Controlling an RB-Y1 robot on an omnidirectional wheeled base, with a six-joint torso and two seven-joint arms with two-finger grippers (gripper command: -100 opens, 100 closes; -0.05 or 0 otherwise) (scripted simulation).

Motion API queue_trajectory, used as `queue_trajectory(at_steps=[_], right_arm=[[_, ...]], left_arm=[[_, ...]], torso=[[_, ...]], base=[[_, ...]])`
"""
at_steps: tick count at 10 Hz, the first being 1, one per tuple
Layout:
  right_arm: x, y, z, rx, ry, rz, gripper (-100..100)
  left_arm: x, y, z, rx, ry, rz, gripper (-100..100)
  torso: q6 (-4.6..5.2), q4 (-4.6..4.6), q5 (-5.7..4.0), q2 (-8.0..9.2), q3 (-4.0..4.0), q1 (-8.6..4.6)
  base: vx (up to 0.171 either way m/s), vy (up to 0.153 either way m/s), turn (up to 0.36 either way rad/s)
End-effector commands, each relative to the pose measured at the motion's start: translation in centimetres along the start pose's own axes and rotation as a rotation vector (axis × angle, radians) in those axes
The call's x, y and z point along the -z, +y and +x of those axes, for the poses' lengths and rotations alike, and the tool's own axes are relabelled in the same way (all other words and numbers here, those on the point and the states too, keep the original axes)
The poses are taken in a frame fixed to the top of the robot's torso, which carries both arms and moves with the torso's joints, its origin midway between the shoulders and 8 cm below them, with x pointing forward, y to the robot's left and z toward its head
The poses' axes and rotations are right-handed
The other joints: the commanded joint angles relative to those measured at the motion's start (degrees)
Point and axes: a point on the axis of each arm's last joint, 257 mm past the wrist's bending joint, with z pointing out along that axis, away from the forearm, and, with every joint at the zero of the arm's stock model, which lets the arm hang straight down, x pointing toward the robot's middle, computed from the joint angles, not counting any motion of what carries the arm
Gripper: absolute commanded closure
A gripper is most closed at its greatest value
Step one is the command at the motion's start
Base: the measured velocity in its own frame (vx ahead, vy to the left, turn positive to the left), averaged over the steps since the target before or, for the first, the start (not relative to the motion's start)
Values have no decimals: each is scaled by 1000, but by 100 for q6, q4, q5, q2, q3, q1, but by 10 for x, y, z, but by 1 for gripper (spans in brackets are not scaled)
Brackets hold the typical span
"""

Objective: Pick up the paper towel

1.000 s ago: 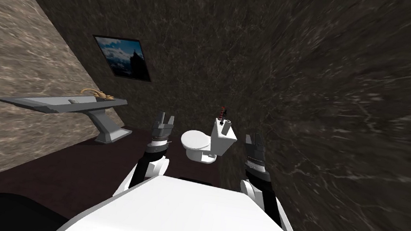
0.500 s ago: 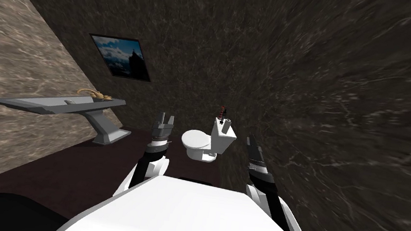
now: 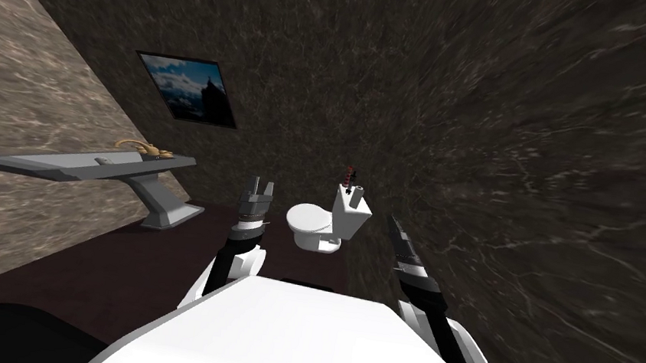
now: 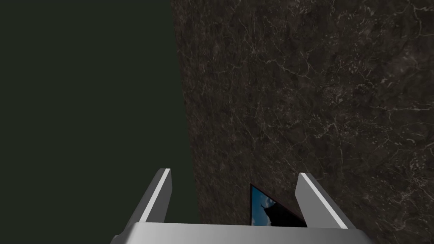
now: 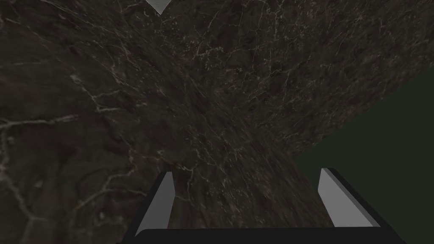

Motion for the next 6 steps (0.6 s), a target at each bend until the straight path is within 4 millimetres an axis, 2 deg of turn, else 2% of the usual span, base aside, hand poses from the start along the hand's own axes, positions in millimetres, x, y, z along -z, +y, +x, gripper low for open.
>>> queue_trajectory(at_steps=[1, 5, 6], right_arm=[[2, -12, 1, 94, 34, 31, -100], [11, -40, 2, 285, 108, 93, -100], [16, -54, 2, 356, 143, 118, -100]], left_arm=[[0, 0, 0, 0, 0, 0, 0], [0, 0, 0, 0, 0, 0, 0], [0, 0, 0, 0, 0, 0, 0]], torso=[[0, 0, 0, 0, 0, 0], [-1, -3, -1, -15, -9, -1], [-1, -4, 0, -17, -10, 3]], base=[[-33, 48, -23], [-5, 49, -17], [29, 75, -14]])
